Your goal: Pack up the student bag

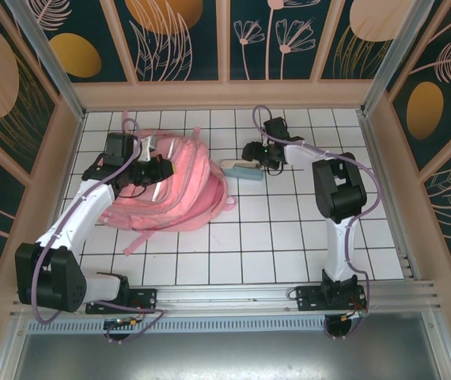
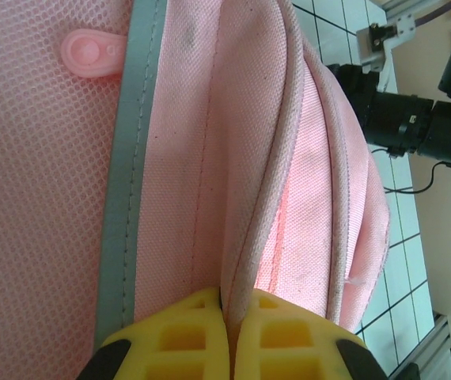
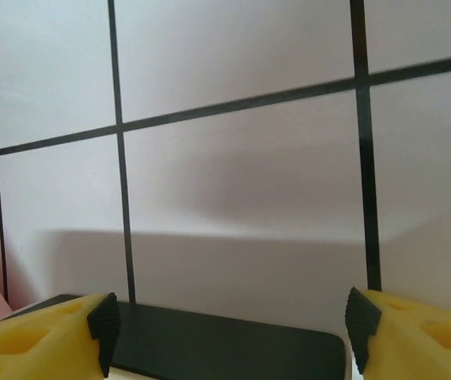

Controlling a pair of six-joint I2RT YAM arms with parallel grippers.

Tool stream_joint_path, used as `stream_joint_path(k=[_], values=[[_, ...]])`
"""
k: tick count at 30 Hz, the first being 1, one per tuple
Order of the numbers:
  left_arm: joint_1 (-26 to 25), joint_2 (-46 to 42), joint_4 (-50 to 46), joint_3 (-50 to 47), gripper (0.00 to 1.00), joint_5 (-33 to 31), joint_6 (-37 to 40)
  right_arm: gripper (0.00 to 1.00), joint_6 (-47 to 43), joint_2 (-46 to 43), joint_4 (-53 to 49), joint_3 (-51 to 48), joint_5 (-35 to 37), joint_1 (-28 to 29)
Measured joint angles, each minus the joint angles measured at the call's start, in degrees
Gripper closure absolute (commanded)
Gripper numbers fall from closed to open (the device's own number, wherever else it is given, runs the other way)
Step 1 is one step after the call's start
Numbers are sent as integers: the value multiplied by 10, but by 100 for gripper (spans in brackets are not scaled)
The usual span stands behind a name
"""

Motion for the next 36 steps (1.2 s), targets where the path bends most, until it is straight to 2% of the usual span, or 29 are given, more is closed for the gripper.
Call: stream_joint_path(k=[5,10,12,18,27,30,36], values=[[-1,11,1,0,100,7,3,18,-41,18,-38,81,11,0],[-1,12,2,0,100,7,3,23,-82,94,-63,217,-8,0],[-1,12,2,0,100,7,3,23,-89,111,-69,226,-20,0],[-1,12,2,0,100,5,3,27,-92,111,-69,157,-48,0],[-1,17,1,5,100,3,5,28,-53,-17,-38,-21,-85,13],[-1,24,0,8,100,5,7,30,-44,-45,-29,-58,-85,30],[-2,36,-5,18,100,6,14,45,-45,-76,-24,-106,-62,69]])
